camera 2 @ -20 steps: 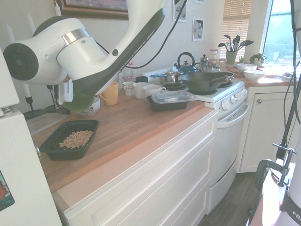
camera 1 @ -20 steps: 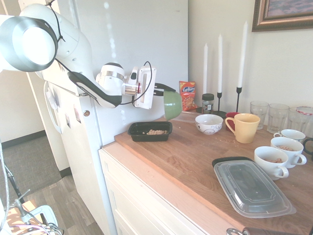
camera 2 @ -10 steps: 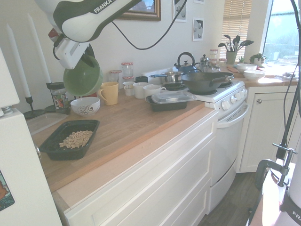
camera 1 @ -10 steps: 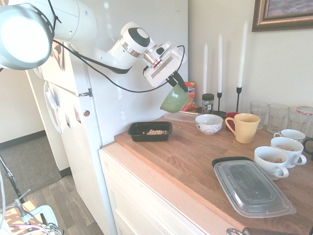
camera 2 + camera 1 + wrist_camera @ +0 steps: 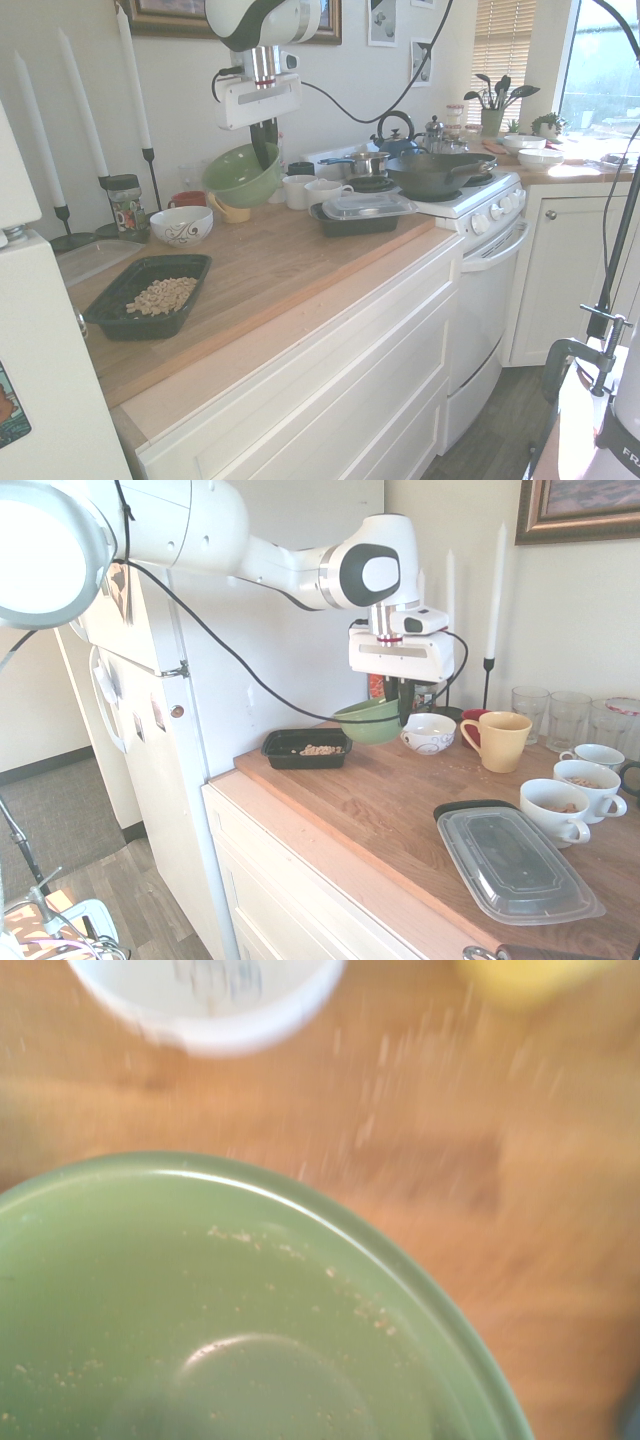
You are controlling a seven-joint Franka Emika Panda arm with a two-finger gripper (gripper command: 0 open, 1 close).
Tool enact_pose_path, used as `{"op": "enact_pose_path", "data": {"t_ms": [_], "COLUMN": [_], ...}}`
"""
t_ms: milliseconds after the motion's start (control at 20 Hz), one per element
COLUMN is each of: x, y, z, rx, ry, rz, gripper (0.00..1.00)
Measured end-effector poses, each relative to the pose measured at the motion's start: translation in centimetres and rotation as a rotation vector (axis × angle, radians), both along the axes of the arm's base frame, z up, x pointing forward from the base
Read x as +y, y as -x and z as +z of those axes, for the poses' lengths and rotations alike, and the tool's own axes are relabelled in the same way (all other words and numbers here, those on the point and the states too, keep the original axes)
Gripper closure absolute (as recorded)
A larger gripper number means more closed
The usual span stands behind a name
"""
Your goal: Pour the cereal into the box
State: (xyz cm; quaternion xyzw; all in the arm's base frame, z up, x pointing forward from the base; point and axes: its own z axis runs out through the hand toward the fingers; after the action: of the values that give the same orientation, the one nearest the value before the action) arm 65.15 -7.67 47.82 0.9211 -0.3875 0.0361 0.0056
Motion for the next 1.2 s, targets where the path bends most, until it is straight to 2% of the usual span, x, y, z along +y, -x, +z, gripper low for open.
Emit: {"op": "enact_pose_path", "data": {"t_ms": [150,300,550,900,950,1200], "x": [-1.7,-3.4,-5.5,-7.0,-7.1,-7.4], "y": [-0.2,-0.9,-1.7,-2.6,-2.6,-2.7], "z": [-2.6,-4.7,-8.3,-10.7,-11.0,-11.1], "rx": [0.034,0.02,0.019,-0.014,-0.016,-0.026], "ry": [-0.102,-0.091,-0.073,-0.062,-0.062,-0.065], "rz": [-0.104,-0.164,-0.21,-0.244,-0.245,-0.253], "gripper": [1.0,1.0,1.0,1.0,0.0,0.0]}}
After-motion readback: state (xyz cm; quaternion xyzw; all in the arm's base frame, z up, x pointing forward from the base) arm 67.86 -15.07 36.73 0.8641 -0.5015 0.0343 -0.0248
